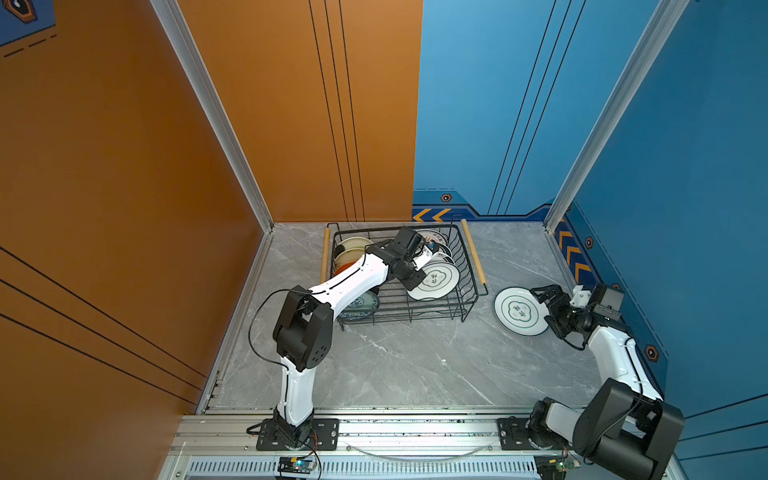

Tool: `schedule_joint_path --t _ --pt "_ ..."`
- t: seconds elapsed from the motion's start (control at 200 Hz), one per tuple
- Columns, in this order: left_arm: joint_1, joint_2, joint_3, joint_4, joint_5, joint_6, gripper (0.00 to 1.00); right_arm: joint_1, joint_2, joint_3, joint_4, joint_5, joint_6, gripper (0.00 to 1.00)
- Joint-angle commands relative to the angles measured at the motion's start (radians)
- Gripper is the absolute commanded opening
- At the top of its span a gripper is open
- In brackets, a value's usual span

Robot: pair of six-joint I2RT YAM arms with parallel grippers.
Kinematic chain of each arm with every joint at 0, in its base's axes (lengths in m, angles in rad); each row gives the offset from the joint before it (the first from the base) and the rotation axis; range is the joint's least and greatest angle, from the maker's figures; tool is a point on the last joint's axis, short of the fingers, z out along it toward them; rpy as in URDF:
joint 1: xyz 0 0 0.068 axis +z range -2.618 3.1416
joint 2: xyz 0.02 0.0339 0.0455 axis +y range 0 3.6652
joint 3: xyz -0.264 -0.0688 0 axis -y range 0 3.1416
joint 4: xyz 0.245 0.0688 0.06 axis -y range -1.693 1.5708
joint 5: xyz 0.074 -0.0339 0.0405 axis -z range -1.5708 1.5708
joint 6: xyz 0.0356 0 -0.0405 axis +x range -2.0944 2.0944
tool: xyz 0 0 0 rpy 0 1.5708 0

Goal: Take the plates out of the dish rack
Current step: 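Lift the plate out with the left gripper while the right reaches toward it, then grasp the plate's rim with the right gripper beside the left gripper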

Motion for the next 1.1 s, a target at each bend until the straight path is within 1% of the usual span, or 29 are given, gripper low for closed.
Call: schedule_joint_path --t 0.0,0.2,0.34,0.411,0.556,0.811,0.911,0.951,1.011,1.091 --pt "-0.009 -0.023 0.009 -0.058 0.02 -0.029 0.07 0.017 -0.019 0.031 -0.026 -0.023 -0.008 1.0" --pt "-0.009 -0.057 -0.004 -0.064 0.014 -0.029 0.02 0.047 -0.019 0.059 -0.033 -0.024 -0.02 1.0" --pt "-0.009 -0.105 -0.016 -0.071 0.009 -0.035 0.01 0.087 -0.021 0.107 -0.039 -0.031 -0.039 1.0" --pt "-0.009 -0.135 -0.022 -0.079 0.005 -0.04 0.01 0.119 -0.025 0.143 -0.049 -0.023 -0.048 1.0" --pt "-0.01 -0.203 -0.036 -0.086 0.009 -0.05 0.0 0.208 -0.022 0.244 -0.118 0.062 -0.087 1.0" --pt "-0.014 -0.331 -0.032 -0.113 0.06 -0.124 0.0 0.345 -0.026 0.355 -0.109 0.078 -0.085 1.0" --pt "-0.007 -0.386 -0.029 -0.116 0.048 -0.2 0.0 0.37 -0.062 0.347 -0.028 0.048 -0.034 1.0" --pt "0.003 -0.402 -0.025 -0.116 0.043 -0.256 0.0 0.381 -0.075 0.339 0.008 0.038 -0.009 1.0" --pt "0.018 -0.427 -0.02 -0.113 0.066 -0.351 0.0 0.405 -0.091 0.327 0.065 0.027 0.029 1.0" --pt "0.03 -0.461 -0.039 -0.084 0.056 -0.482 0.0 0.448 -0.1 0.307 0.138 0.011 0.076 1.0"
